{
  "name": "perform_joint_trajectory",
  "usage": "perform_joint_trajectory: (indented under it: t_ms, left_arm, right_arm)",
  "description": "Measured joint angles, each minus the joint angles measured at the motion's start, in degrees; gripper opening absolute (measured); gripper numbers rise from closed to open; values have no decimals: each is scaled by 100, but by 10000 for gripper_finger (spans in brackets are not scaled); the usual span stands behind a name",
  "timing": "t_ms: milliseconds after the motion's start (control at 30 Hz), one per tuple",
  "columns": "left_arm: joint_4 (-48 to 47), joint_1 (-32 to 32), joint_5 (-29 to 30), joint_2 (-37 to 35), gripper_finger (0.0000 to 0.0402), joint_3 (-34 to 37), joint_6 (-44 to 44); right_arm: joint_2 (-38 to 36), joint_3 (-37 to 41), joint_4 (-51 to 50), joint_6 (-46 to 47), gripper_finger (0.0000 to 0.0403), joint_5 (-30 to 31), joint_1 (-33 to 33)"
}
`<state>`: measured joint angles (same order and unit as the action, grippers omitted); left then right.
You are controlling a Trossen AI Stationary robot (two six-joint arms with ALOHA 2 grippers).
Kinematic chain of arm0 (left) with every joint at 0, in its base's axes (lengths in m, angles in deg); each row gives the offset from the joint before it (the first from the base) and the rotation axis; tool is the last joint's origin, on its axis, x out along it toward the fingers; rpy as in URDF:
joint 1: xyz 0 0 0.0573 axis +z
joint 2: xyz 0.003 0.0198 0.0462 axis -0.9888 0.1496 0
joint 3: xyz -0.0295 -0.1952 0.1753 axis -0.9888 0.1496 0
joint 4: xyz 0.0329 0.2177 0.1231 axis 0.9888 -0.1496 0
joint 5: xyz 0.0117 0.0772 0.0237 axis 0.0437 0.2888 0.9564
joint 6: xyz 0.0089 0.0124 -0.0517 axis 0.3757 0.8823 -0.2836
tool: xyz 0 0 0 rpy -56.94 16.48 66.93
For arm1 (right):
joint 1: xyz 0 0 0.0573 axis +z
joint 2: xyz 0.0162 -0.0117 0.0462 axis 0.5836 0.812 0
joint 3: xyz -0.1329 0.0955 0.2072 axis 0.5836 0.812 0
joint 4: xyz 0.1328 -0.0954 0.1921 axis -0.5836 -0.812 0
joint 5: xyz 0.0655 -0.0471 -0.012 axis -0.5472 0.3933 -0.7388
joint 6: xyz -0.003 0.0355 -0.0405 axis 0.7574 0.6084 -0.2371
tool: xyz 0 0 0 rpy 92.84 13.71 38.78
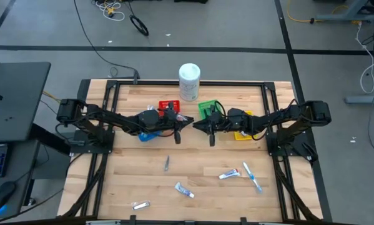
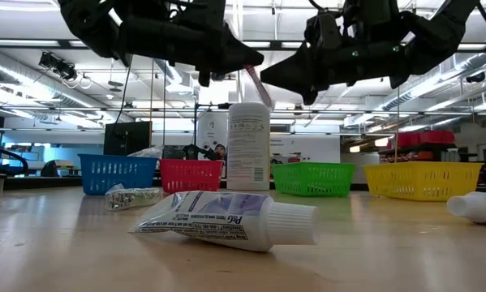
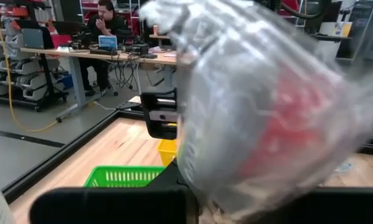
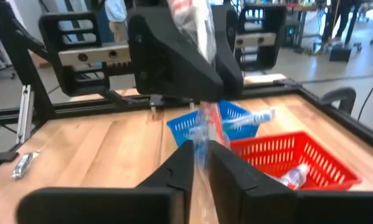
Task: Pick & Place Travel size toiletries
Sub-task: Put the orange toothbrush into the blue bin
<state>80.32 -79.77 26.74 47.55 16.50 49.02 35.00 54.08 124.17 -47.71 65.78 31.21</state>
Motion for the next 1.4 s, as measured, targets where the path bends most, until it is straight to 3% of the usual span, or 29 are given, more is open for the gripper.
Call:
perform_joint_trajectory:
  t_ms: [167, 433, 967, 1100, 1400]
  left_arm:
    - [-245, 115, -13, 0, 29, 0, -176]
    - [-1358, 482, 16, -324, 27, -2, -671]
    - [-6970, 1252, -23, -3109, 29, -4, -2353]
    - [-7845, 1267, -10, -3140, 27, 3, -2742]
    - [-7996, 1293, -321, -2622, 31, 146, -3045]
  right_arm:
    - [0, 4, -263, 217, 85, 12, -7]
    - [9, 13, -1478, 245, 89, 527, -7]
    - [9, 13, -1691, 245, 89, 505, -7]
    - [9, 13, -1678, 245, 89, 505, -7]
    - [9, 13, -1610, 245, 89, 505, -7]
